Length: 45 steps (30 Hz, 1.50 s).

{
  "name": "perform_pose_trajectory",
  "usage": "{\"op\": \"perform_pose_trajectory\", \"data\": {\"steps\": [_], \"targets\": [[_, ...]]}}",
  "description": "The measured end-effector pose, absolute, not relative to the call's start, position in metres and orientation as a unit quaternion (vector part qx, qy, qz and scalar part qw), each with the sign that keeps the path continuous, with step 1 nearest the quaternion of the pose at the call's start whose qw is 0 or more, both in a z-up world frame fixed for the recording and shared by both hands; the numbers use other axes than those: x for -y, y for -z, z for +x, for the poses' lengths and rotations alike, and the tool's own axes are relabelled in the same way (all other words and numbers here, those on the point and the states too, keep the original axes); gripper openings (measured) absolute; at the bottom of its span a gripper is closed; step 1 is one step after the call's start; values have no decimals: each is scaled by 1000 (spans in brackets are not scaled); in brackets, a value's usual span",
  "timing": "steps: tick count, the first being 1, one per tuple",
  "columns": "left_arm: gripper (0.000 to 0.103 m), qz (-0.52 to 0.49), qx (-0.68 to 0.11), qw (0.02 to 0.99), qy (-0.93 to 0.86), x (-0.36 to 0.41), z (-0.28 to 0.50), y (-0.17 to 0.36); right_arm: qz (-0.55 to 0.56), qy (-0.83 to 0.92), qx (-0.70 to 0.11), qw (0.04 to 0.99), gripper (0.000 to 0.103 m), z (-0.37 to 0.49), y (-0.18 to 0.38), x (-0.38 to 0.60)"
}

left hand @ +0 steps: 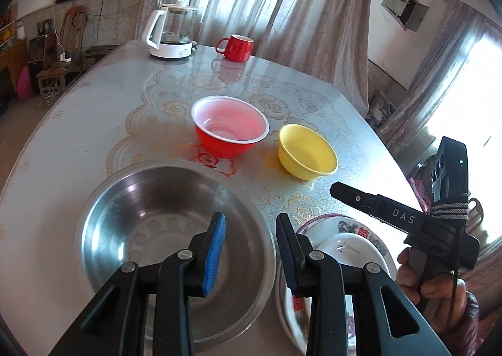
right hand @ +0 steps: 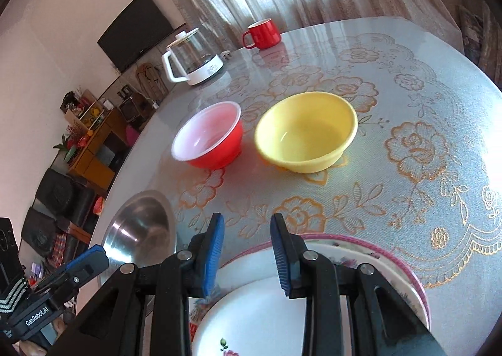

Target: Organize plates and bowls

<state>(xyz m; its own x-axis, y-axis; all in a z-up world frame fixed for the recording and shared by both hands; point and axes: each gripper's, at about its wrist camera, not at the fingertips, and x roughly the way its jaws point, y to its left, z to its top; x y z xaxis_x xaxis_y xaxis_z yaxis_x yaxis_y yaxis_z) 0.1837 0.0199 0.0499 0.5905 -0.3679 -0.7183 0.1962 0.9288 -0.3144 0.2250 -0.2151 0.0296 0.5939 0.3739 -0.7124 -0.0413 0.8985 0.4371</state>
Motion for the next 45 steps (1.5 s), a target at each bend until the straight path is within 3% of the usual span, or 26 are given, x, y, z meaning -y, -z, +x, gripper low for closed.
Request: {"op": "perform_pose_trajectory", "data": {"steps": [4, 23, 28, 30, 45], "targets": [[33, -96, -436, 877, 179, 10, 211, -50, 215, -93, -431, 872, 26, 241, -27, 236], [31, -114, -508, 835, 178, 81, 305, -14, 267, -8, -441, 857, 26, 303, -1, 288], [30, -121, -515, 830, 179, 84, 318, -4, 261, -13, -447, 856, 15, 311, 6, 286], [18, -114, -515, 831, 176, 87, 319, -2, 250, -11, -449, 858, 9, 314, 7, 283], [15, -116, -494, 841, 186, 77, 288, -14, 243, -18, -452, 858, 8, 293, 7, 280]]}}
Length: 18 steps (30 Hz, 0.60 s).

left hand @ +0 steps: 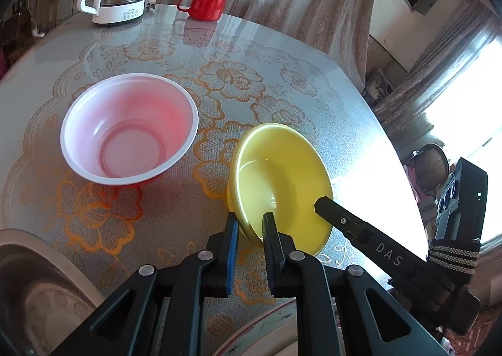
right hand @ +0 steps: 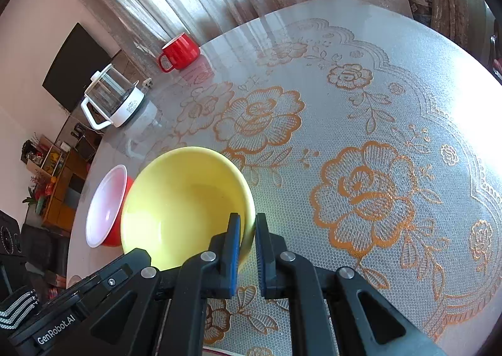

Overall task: Organize plates and bowls
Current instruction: 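Lift the yellow bowl with the right tool and lower it into the steel bowl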

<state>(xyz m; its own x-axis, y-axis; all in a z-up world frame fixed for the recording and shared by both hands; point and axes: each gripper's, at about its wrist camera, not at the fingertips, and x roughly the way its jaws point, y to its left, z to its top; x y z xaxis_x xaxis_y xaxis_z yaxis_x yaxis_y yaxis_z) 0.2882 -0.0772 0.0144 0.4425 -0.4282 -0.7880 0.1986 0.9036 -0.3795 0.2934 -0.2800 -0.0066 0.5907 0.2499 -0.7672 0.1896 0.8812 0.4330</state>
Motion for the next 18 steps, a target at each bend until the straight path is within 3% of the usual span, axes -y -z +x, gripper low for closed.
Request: {"op": "perform_pose_trajectory", "data": {"steps": [18], "targets": [[15, -94, -437, 876, 180, 53, 231, -41, 232, -46, -433, 870, 8, 252, -15, 252]]}}
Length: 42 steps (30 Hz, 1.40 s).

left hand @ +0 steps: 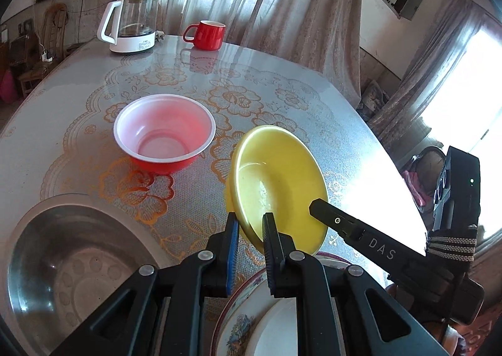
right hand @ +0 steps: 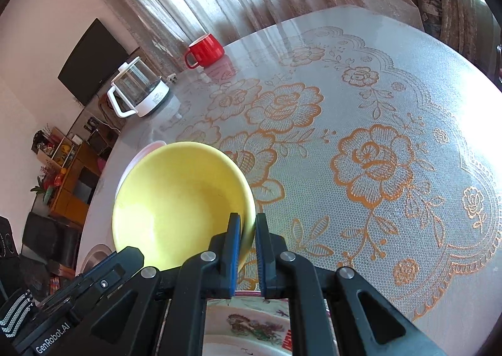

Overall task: Organize plates and bowls
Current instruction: 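Lift the yellow bowl with the right tool and lower it into the steel bowl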

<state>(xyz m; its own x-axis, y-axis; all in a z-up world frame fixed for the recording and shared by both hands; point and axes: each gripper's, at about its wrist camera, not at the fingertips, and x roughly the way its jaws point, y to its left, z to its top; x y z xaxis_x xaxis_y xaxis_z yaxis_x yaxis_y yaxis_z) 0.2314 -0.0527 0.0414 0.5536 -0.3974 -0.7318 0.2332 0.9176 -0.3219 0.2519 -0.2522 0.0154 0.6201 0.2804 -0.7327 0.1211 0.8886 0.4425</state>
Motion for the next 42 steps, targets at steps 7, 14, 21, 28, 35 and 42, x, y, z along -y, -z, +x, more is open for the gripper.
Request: {"op": "perform_pose_trajectory", "data": {"steps": [7, 14, 21, 28, 35, 42], "targets": [[15, -91, -410, 890, 175, 38, 203, -52, 219, -58, -418, 880, 8, 232, -28, 239], [15, -104, -395, 899, 156, 10, 179, -55, 206, -86, -412, 884, 8, 217, -38, 215], [15, -142, -396, 897, 132, -35, 164, -49, 187, -125, -418, 880, 8, 209, -40, 176], [15, -171, -396, 897, 101, -76, 147, -43, 163, -167, -420, 877, 8, 204, -44, 133], [15, -180, -407, 892, 78, -97, 136, -32, 141, -191, -435, 869, 8, 202, -36, 103], [15, -179, -420, 887, 64, -106, 134, -18, 118, -198, -454, 861, 8, 202, -24, 87]]}}
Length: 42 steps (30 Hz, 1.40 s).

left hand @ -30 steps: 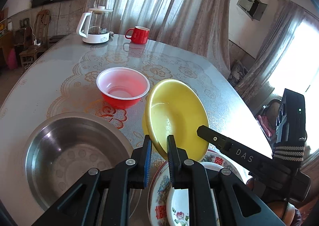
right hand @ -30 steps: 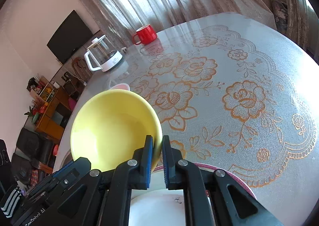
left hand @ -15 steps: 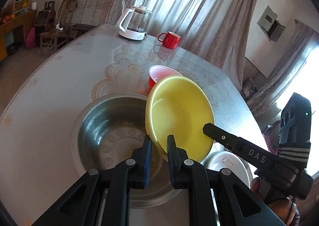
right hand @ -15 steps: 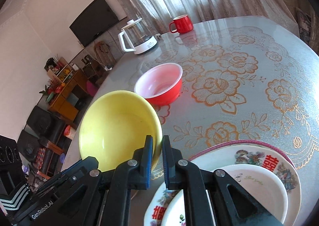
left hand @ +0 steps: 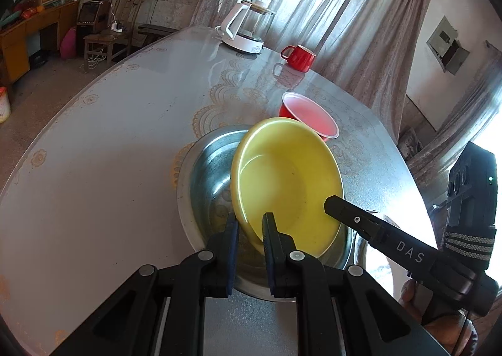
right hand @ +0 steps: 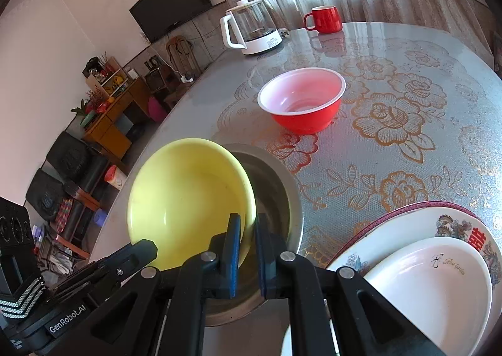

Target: Organize plates and bowls

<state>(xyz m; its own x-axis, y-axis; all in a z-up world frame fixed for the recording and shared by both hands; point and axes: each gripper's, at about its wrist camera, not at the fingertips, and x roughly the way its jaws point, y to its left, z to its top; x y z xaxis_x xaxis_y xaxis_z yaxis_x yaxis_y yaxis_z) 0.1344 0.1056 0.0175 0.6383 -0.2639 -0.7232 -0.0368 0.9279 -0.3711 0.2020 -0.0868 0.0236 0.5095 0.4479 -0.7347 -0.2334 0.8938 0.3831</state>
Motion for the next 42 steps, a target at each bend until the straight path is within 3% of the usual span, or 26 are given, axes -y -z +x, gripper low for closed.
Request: {"op": "perform_pose_trajectory", "data": {"steps": [42], "targets": [[19, -100, -412, 905, 37, -93, 139, -7, 56, -162, -440, 882, 12, 184, -19, 75]]}}
